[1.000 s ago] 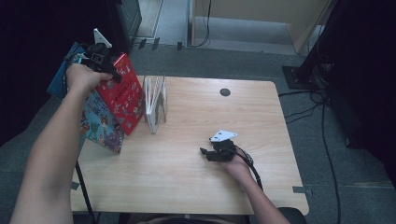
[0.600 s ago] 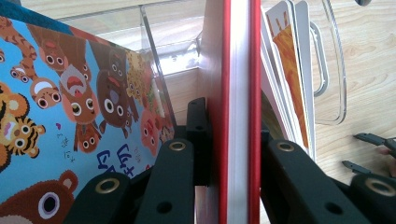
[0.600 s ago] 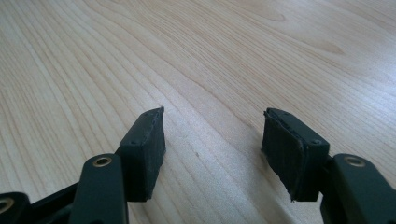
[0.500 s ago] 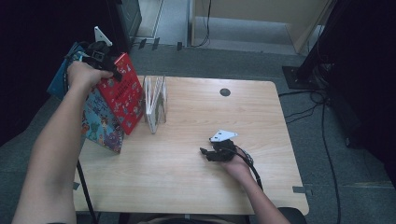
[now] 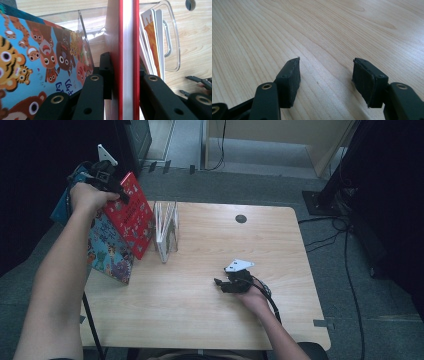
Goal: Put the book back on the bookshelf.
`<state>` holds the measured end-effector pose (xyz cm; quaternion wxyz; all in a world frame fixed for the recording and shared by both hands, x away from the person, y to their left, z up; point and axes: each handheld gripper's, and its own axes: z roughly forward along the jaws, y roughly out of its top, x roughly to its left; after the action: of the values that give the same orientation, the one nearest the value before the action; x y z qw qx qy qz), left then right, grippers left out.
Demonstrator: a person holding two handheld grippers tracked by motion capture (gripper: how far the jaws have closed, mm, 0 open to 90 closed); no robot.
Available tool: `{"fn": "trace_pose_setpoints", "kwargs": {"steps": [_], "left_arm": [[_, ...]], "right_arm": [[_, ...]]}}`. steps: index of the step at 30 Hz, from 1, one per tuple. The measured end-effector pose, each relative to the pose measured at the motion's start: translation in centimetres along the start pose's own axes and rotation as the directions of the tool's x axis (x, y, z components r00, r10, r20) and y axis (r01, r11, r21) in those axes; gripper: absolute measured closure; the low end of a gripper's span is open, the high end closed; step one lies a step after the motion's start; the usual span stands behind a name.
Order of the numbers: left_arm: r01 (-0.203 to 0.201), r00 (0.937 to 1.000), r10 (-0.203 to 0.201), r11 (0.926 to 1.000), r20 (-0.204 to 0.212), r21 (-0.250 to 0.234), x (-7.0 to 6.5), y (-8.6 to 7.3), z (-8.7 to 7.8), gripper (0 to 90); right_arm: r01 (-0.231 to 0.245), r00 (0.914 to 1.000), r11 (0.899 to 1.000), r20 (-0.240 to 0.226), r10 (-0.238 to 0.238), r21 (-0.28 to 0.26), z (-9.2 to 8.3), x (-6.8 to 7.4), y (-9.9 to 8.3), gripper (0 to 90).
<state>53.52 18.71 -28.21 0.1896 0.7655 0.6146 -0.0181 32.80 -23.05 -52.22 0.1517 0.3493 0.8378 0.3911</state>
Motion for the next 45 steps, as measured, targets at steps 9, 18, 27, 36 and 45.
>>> {"fn": "trace_pose_setpoints", "kwargs": {"steps": [9, 18, 27, 36, 45], "left_arm": [[0.005, 0.9999, -0.005, 1.0000, 0.009, 0.003, 0.4, -0.1, 0.4, 78.1], [-0.010, 0.9992, 0.011, 0.9992, 0.039, -0.038, 0.6, -0.2, -0.4, 72.8], [-0.030, 0.9993, 0.031, 0.9972, 0.018, -0.069, 0.5, -0.6, -1.1, 63.6], [-0.040, 0.9990, 0.042, 0.9926, 0.014, -0.115, 0.5, -1.4, -2.7, 55.3], [-0.035, 0.9993, 0.033, 0.9880, -0.015, -0.151, 0.7, -2.6, -4.1, 51.4]], "right_arm": [[0.000, 1.0000, 1.000, 0.000, 0.000, 0.001, 0.0, 0.0, 0.0, 39.3], [-0.001, 1.0000, 1.000, 0.000, 0.001, 0.000, 0.0, 0.0, 0.0, 39.3], [0.000, 1.0000, 1.000, 0.000, 0.000, 0.000, 0.0, 0.0, 0.0, 39.2], [0.001, 1.0000, 1.000, -0.003, -0.001, 0.000, 0.0, 0.0, 0.0, 38.8], [0.000, 1.0000, 1.000, -0.003, 0.000, 0.001, 0.0, 0.0, 0.0, 38.3]]}}
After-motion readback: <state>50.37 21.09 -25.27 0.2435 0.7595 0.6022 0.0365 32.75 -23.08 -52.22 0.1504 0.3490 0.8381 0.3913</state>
